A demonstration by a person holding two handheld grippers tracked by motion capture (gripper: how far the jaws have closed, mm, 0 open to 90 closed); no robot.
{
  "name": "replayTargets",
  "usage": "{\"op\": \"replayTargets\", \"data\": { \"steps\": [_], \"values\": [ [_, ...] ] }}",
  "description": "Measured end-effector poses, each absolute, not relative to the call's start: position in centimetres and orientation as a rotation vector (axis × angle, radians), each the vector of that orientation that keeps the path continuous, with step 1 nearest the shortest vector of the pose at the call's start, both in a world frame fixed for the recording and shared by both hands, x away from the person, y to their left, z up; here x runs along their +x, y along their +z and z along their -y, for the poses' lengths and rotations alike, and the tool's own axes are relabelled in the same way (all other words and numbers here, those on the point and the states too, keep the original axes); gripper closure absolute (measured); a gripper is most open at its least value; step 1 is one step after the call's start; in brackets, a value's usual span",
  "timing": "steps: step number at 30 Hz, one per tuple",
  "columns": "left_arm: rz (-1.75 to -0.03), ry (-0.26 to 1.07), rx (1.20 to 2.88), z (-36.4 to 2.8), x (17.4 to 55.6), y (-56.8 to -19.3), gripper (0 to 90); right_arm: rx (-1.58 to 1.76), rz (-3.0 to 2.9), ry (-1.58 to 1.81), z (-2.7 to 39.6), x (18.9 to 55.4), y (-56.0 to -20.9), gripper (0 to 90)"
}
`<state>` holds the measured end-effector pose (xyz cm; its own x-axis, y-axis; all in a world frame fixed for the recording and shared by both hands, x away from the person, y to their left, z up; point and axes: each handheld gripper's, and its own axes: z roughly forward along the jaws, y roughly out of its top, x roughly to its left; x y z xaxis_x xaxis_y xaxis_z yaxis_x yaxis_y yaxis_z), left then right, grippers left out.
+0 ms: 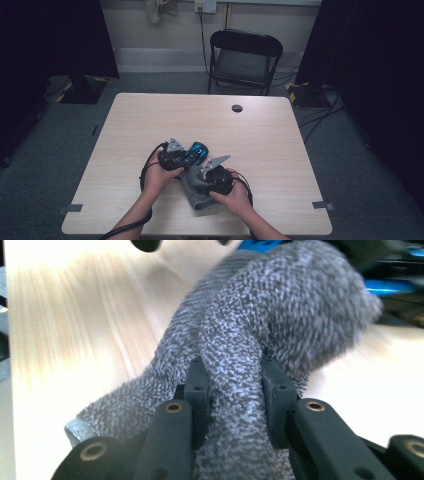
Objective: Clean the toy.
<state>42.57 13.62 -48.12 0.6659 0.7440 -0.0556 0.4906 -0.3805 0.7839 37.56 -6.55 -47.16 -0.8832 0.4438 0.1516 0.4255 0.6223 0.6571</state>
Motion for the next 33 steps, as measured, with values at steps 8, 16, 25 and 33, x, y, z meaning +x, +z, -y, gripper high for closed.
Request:
{"op": "replayTargets", "data": {
  "steps": [8, 16, 25, 33],
  "values": [
    [-0.942, 0.387, 2.057, -13.7, 42.6, -48.1, 47.1, 0.776, -2.767, 1.119, 9.0, 38.3, -46.0, 70.9],
    [-0.942, 0.366, 2.070, -13.7, 42.9, -48.1, 43.3, 0.806, -2.761, 1.104, 10.0, 38.8, -46.5, 70.1],
    [-0.929, 0.400, 2.093, -13.8, 43.1, -47.6, 30.5, 0.832, -2.734, 1.093, 11.4, 39.2, -46.2, 69.1],
    [-0.929, 0.418, 2.078, -14.2, 42.6, -46.0, 27.0, 0.890, -2.699, 1.078, 13.0, 39.2, -46.9, 59.4]
  ]
}}
